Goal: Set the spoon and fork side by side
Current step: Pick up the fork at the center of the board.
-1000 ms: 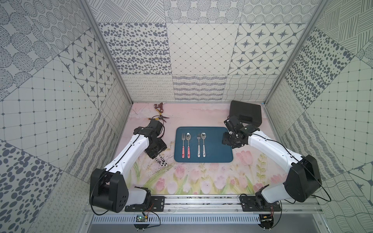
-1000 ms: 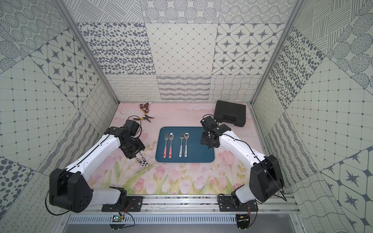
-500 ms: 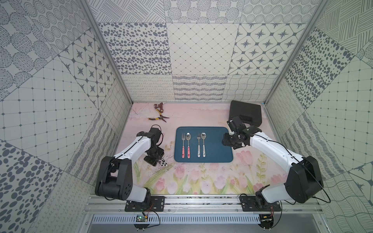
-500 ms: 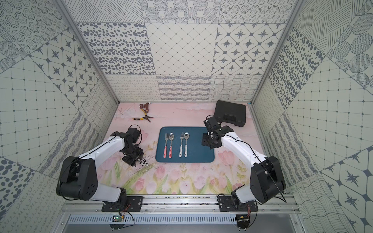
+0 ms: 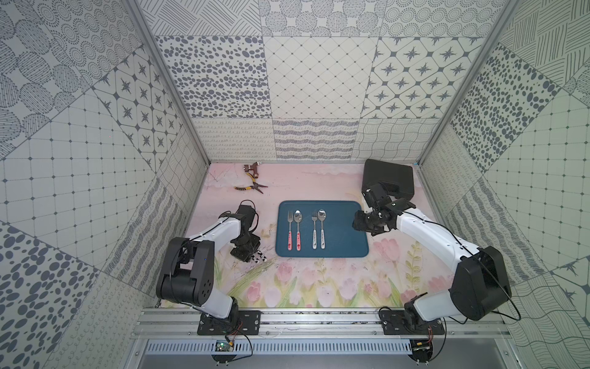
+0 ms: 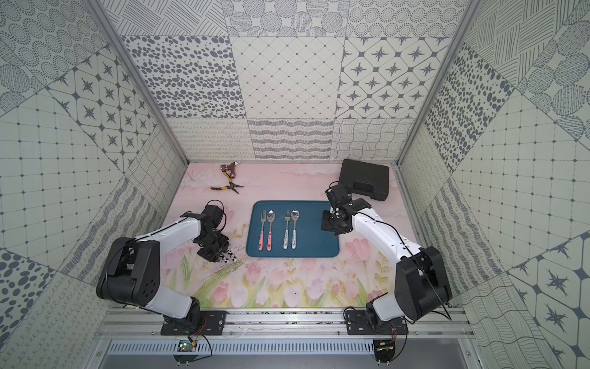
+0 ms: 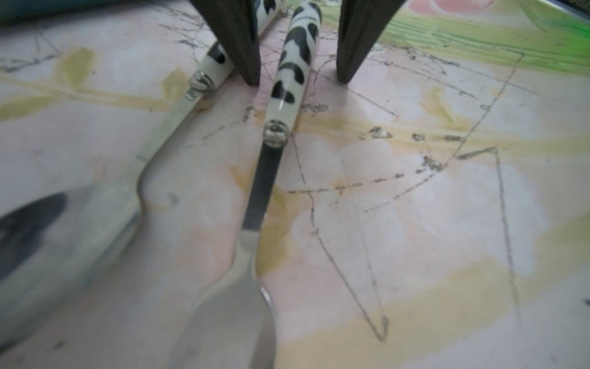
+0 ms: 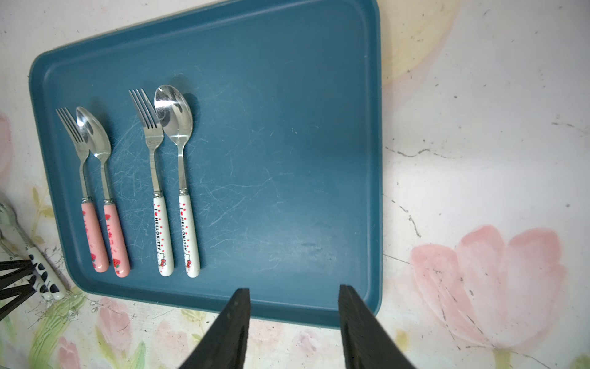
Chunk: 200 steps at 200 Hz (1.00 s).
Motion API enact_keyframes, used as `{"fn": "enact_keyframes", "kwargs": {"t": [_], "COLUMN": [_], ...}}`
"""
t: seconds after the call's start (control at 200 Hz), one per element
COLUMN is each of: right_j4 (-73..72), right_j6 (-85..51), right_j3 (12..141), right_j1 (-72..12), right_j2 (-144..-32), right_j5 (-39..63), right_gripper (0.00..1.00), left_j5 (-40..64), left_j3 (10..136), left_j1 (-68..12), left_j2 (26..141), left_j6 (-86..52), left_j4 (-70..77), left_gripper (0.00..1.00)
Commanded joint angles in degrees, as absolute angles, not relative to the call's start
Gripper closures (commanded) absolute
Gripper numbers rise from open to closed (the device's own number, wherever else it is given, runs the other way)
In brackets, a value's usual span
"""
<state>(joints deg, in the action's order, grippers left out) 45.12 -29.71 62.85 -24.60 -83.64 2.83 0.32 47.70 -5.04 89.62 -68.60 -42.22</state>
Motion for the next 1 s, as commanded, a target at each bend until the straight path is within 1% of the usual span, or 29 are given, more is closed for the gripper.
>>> {"fn": "enact_keyframes", "kwargs": {"t": [0.0, 0.095, 0.16, 0.315, 0.54, 0.655, 0.871, 0.941, 0.996], "right_j4": [43.7, 43.7, 43.7, 43.7, 43.7, 43.7, 43.7, 43.7, 43.8], "right_j6": [-28.7, -28.4, -28.1, -27.9, -27.4, -27.2, -27.1, -27.1, -27.6], "right_j3": [63.0, 63.3, 63.5, 63.8, 64.2, 64.3, 64.9, 65.1, 65.1], "right_j1": [-24.3, -24.2, -24.2, -24.1, -24.1, -24.1, -24.1, -23.6, -22.6], "right_j2": [-84.2, -84.3, -84.5, -85.0, -85.2, -85.2, -85.7, -85.8, -85.7], "right_j5": [3.4, 3.7, 3.8, 4.1, 4.3, 4.4, 3.5, 2.4, 2.3], "right_gripper": [0.51, 0.52, 0.52, 0.53, 0.54, 0.54, 0.54, 0.54, 0.55], "left_j5": [-1.2, -2.1, -2.5, -4.1, -4.5, -5.2, -5.0, -5.2, -6.0], "left_j3": [44.5, 43.6, 43.2, 43.0, 42.9, 44.5, 48.6, 51.8, 56.8], "left_j1": [-4.7, -4.6, -4.6, -4.6, -4.7, -4.7, -5.6, -9.0, -12.8], "left_j2": [90.6, 89.5, 88.2, 85.4, 81.8, 79.5, 76.6, 77.3, 79.5], "left_j6": [-68.6, -68.6, -68.6, -67.8, -66.0, -64.7, -62.3, -61.5, -60.2], "left_j4": [-36.0, -36.9, -37.7, -40.2, -41.4, -43.3, -47.4, -49.3, -51.7], "left_gripper": [0.64, 0.71, 0.73, 0.82, 0.90, 0.92, 0.93, 0.93, 0.93]}}
